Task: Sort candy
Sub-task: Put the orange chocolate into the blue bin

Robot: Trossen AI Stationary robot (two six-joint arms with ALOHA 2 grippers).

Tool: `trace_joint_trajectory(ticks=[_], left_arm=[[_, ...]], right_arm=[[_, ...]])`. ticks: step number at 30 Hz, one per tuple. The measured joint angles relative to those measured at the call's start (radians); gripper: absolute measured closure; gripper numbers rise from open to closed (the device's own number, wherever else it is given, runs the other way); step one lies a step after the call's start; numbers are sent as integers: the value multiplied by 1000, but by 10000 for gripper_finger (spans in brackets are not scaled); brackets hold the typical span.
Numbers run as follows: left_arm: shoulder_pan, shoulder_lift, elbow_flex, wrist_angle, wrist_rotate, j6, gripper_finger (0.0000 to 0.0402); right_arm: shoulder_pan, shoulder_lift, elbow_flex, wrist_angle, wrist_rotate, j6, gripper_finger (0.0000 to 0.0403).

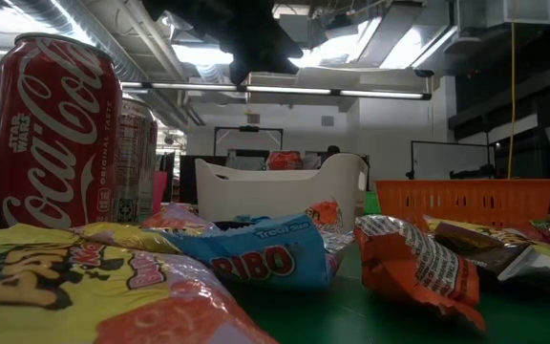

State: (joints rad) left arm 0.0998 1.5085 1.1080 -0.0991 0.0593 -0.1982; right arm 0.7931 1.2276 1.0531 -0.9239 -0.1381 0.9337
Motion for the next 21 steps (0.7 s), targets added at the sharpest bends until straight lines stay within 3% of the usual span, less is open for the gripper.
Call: trace_joint_trajectory(ticks=[5, 10, 16, 21], left_arm=[[7, 0, 0, -40, -18, -1, 280], [42, 0, 0, -138, -141, -24, 280], [129, 0, 0, -327, -281, -90, 280], [235, 0, 0, -462, -310, -145, 280]], right_arm=[[28, 14, 0, 0, -15, 77, 384], [25, 14, 0, 0, -20, 115, 384], [25, 14, 0, 0, -24, 117, 384], [25, 14, 0, 0, -41, 117, 354]])
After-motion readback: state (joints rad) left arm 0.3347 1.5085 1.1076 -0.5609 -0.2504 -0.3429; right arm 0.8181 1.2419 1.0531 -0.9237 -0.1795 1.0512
